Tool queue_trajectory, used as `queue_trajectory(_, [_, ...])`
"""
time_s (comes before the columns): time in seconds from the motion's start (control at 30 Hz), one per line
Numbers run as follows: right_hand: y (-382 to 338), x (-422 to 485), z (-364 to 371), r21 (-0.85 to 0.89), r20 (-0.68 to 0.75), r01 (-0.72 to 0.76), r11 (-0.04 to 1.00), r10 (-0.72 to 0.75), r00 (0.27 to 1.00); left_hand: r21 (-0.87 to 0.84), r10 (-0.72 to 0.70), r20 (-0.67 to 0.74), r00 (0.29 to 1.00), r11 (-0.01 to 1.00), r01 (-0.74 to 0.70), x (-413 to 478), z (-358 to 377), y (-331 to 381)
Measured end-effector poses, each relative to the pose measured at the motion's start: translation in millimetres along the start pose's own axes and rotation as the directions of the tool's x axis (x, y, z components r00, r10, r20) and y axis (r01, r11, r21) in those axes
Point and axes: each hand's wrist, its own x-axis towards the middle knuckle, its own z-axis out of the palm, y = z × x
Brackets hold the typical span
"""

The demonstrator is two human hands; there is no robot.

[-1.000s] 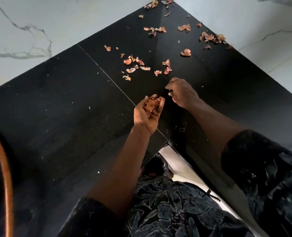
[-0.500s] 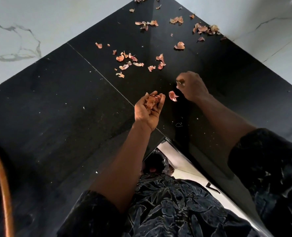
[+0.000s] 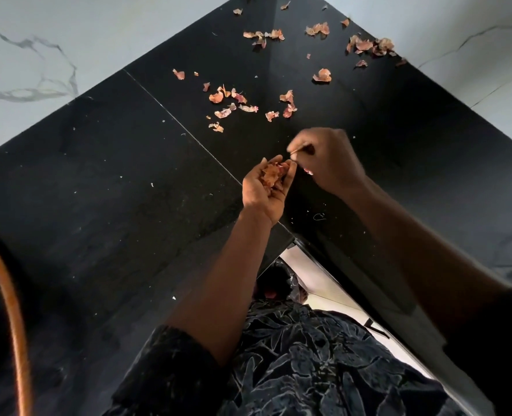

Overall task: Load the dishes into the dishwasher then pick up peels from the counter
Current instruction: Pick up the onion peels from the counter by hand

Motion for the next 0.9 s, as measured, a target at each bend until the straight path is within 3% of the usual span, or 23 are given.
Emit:
queue_trajectory(0.1, [-28.1,-15.8,17.2,0.052,0.099,0.083,0.995,-0.088,0.991,0.047,0.004,-0.036,0.999,0.999,-0.003,2.2,5.9,-5.8])
queue_trajectory(0.17, [-24.8,-14.5,17.0,0.055,0.044,0.064,0.996,-0.066,0.997,0.041,0.000,-0.028,1.000,0.999,0.002,4.4,6.5,-7.8])
queue_trajectory(0.3, [28.9,4.3,-0.7,-0.063,-0.180,-0.246,0.967,0.232,0.956,-0.074,-0.038,0.039,0.999,0.996,0.041,4.6,3.3,-3.6])
queue_trajectory(0.37, [54.6,4.0,7.2,-0.159,-0.079,-0.363,0.918,0.355,0.932,-0.075,-0.034,0.051,0.998,0.996,0.038,3.1,0.6,-2.6])
queue_trajectory(0.47, [55.2,-5.5,32.8,-0.263,0.106,-0.249,0.932,0.284,0.953,-0.070,-0.029,0.060,0.998,0.997,0.033,3.3,-1.7,-0.5])
queue_trajectory(0.57, [49.1,-9.8,45.1,-0.256,0.024,-0.188,0.948,0.201,0.979,-0.065,-0.021,0.059,0.998,0.998,0.025,3.7,-2.4,3.9])
queue_trajectory(0.73, [43.7,-9.2,21.4,-0.035,-0.138,-0.294,0.955,0.287,0.948,-0.055,-0.009,0.037,0.999,0.998,0.011,3.3,-6.2,6.8])
queue_trajectory(0.9, [-11.2,-6.8,14.2,0.020,-0.047,-0.078,0.997,0.079,0.996,0.017,-0.005,-0.028,1.000,1.000,0.006,1.8,-1.8,0.9])
